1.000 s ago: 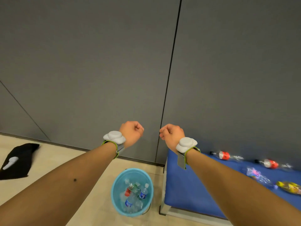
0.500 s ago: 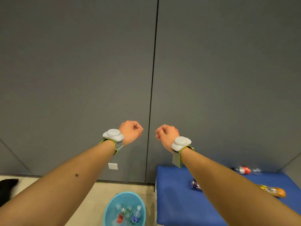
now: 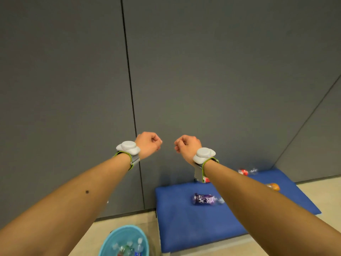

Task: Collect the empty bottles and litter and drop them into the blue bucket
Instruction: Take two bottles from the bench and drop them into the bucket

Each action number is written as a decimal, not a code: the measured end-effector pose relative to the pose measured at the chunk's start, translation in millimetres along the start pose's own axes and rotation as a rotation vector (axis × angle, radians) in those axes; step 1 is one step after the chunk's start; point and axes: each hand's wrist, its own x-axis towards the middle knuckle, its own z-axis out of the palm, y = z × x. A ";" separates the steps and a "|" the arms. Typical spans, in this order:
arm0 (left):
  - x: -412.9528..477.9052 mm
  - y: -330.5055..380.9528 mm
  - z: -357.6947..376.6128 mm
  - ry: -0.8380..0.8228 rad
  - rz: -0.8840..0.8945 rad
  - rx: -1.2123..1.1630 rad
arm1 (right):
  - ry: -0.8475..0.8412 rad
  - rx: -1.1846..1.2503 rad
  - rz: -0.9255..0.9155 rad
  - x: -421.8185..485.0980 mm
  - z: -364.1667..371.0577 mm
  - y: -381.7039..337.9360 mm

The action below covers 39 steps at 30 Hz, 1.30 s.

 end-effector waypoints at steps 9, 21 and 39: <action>47.7 81.8 114.5 -0.119 0.072 -0.035 | 0.104 -0.056 0.097 26.6 -115.8 90.1; 106.4 139.4 236.7 -0.132 0.015 -0.016 | 0.010 -0.114 0.090 95.7 -204.0 193.2; 161.7 45.2 291.9 -0.257 -0.159 0.038 | -0.068 -0.107 0.267 140.3 -136.4 278.5</action>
